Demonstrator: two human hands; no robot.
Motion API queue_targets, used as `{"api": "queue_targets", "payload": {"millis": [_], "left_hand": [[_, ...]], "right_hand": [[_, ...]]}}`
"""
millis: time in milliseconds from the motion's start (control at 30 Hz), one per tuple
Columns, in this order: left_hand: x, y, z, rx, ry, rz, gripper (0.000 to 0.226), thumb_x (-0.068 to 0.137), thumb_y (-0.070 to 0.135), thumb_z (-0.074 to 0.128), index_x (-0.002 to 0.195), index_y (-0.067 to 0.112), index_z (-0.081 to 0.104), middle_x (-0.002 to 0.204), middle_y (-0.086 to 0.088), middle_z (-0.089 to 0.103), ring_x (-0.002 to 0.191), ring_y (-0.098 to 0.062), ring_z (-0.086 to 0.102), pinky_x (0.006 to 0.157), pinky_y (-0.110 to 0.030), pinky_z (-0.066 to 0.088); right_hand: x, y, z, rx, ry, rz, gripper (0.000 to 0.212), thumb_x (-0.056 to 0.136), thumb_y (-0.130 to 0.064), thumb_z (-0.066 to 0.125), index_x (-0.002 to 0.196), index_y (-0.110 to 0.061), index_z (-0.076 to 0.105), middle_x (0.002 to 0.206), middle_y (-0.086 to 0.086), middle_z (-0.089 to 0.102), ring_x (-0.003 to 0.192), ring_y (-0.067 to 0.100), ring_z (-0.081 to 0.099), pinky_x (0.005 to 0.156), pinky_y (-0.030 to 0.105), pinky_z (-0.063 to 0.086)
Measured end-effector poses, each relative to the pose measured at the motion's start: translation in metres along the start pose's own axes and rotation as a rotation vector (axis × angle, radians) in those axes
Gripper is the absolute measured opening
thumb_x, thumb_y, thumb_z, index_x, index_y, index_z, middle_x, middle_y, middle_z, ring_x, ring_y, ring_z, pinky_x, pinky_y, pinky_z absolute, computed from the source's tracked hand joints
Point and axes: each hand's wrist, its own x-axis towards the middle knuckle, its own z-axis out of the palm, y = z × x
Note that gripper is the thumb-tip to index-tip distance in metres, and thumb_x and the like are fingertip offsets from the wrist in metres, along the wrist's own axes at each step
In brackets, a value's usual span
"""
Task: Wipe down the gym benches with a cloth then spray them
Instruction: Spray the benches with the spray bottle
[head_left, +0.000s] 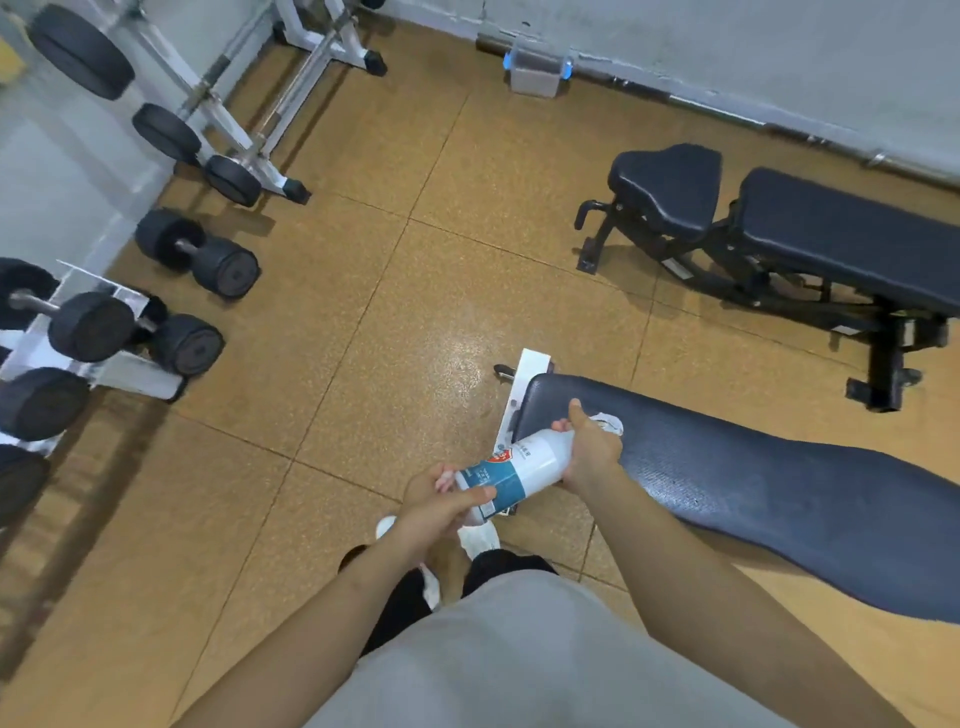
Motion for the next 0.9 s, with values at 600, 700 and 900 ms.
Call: {"api": "queue_targets", "payload": {"millis": [600,700,900], "left_hand": [[0.159,0.23,-0.232,0.219,-0.194,0.087,0.038,0.085,-0.001,0.074,0.115,0.021,0.069,0.115,-0.007,0.07,0.086,-0.016,0.068,0.06,-0.027,0.055],[0.185,0.284,-0.271,0.146,-0.176,0.084,0.044,0.091,-0.004,0.054,0.125,0.022,0.065,0.117,-0.012,0.068,0.076,-0.018,0.069,0.061,-0.034,0.047],[0.227,0.377,-0.297,-0.075,-0.269,0.117,0.014,0.1,0.004,0.056,0.104,0.004,0.07,0.107,-0.017,0.074,0.103,-0.031,0.066,0.08,-0.037,0.052]], "right_hand": [[-0.081,-0.068,0.269,-0.309,-0.165,-0.575,0.007,0.095,-0.015,0.07,0.099,-0.01,0.074,0.096,0.012,0.072,0.092,0.024,0.07,0.074,0.034,0.061],[-0.094,-0.076,0.317,-0.446,-0.171,-0.731,0.009,0.093,-0.017,0.072,0.1,-0.014,0.077,0.1,0.011,0.075,0.091,0.019,0.069,0.083,0.039,0.058],[-0.082,-0.131,0.381,-0.225,-0.146,-0.734,0.02,0.096,-0.012,0.067,0.112,-0.001,0.072,0.112,0.024,0.071,0.099,0.026,0.066,0.091,0.04,0.056]]}}
